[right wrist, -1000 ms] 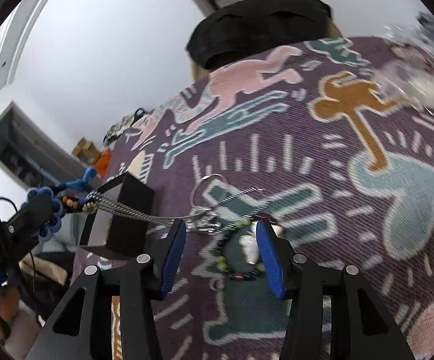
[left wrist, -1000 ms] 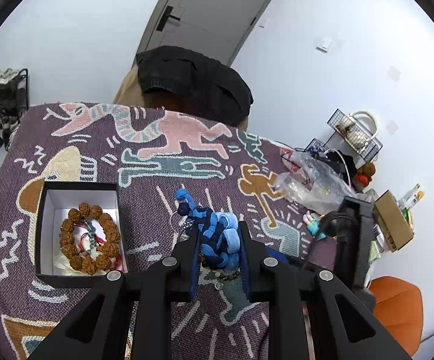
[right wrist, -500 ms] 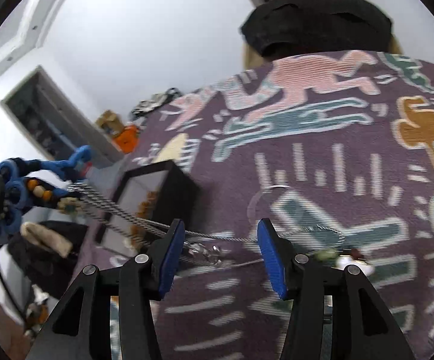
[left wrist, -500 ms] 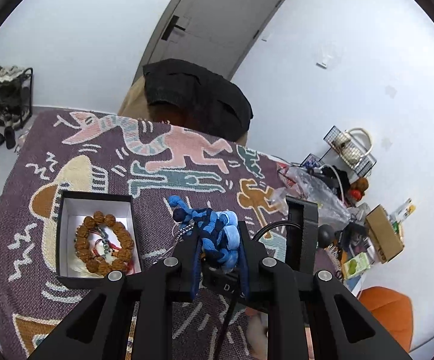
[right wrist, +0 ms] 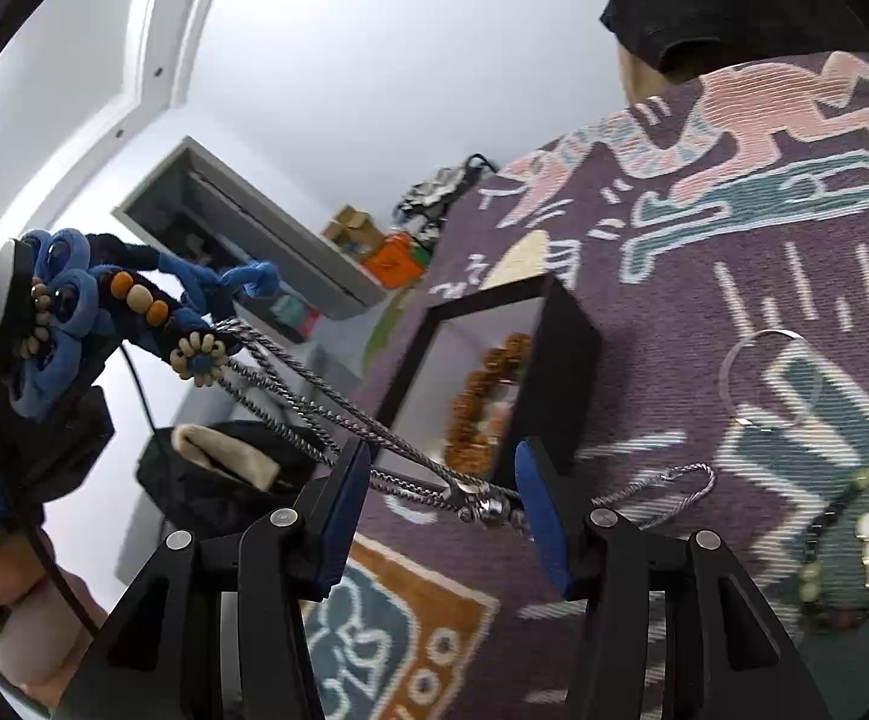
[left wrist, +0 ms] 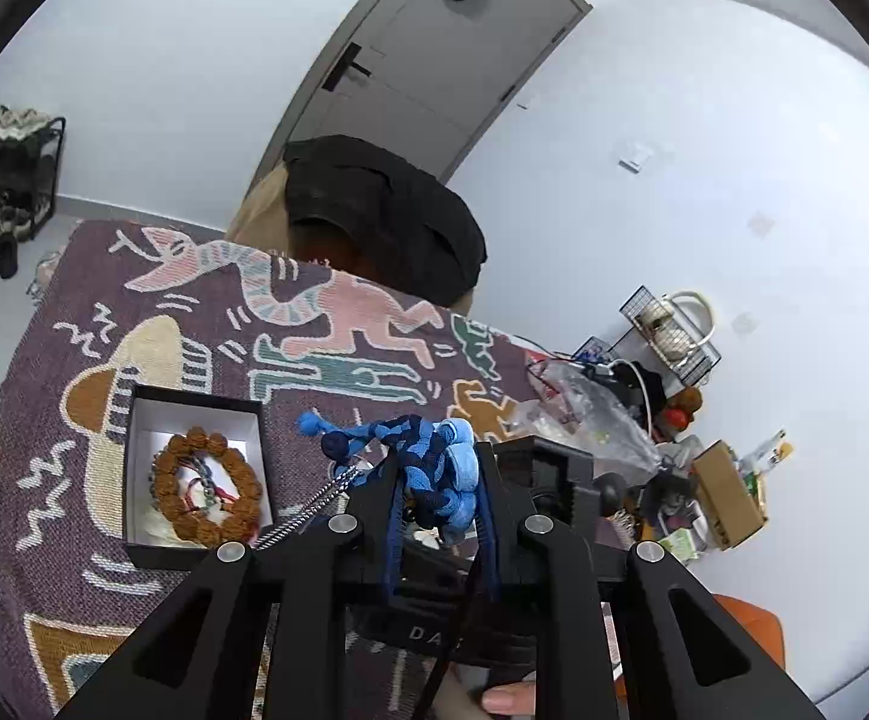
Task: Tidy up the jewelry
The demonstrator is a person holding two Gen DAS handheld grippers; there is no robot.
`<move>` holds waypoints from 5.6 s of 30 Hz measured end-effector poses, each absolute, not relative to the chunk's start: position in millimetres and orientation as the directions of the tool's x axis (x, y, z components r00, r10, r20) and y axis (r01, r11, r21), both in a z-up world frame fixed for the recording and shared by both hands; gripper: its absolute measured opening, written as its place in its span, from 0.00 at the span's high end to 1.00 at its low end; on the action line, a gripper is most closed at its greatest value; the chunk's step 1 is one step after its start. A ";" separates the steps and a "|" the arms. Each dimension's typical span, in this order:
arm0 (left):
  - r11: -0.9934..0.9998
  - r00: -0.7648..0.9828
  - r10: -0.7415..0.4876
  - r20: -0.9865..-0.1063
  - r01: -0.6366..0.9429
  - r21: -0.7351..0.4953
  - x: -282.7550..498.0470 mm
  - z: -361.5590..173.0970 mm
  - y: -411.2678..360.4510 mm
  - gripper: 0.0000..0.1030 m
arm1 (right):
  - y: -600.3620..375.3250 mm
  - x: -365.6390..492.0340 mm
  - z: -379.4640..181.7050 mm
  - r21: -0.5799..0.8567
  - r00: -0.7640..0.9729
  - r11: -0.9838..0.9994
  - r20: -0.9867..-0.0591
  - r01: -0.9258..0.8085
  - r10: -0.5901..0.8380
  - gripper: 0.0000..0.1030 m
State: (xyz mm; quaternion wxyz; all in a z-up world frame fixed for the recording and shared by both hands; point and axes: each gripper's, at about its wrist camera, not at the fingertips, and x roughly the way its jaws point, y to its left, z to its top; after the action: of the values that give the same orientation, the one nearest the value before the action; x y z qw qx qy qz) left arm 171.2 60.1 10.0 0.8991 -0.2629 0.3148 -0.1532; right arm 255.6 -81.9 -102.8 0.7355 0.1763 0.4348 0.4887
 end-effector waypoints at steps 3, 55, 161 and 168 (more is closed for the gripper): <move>0.817 0.761 -0.435 -0.482 0.109 -0.566 168.6 13.9 62.3 0.79 | -81.2 252.6 -100.5 0.682 0.150 0.442 -0.444 -0.583 0.883 0.64; 0.782 0.701 -0.359 -0.616 -0.135 -0.609 209.9 -67.7 153.2 0.72 | -29.3 267.5 49.9 0.456 0.374 0.563 -0.442 -0.689 0.815 0.96; 0.951 0.613 -0.306 -0.729 0.169 -0.258 238.6 -62.6 -75.3 0.94 | -285.6 235.9 -100.0 0.484 0.521 0.842 -0.668 -0.238 0.531 0.25; 0.948 0.655 -0.312 -0.688 0.163 -0.275 224.8 -41.2 -58.5 0.94 | -277.7 234.2 -100.3 0.486 0.512 0.836 -0.666 -0.255 0.543 0.26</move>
State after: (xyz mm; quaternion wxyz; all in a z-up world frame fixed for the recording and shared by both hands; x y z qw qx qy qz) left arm 224.8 -58.5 -41.2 0.9048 -0.0946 0.3939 -0.1312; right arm 234.2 -277.7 -100.3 0.8535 0.1654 0.4353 0.2337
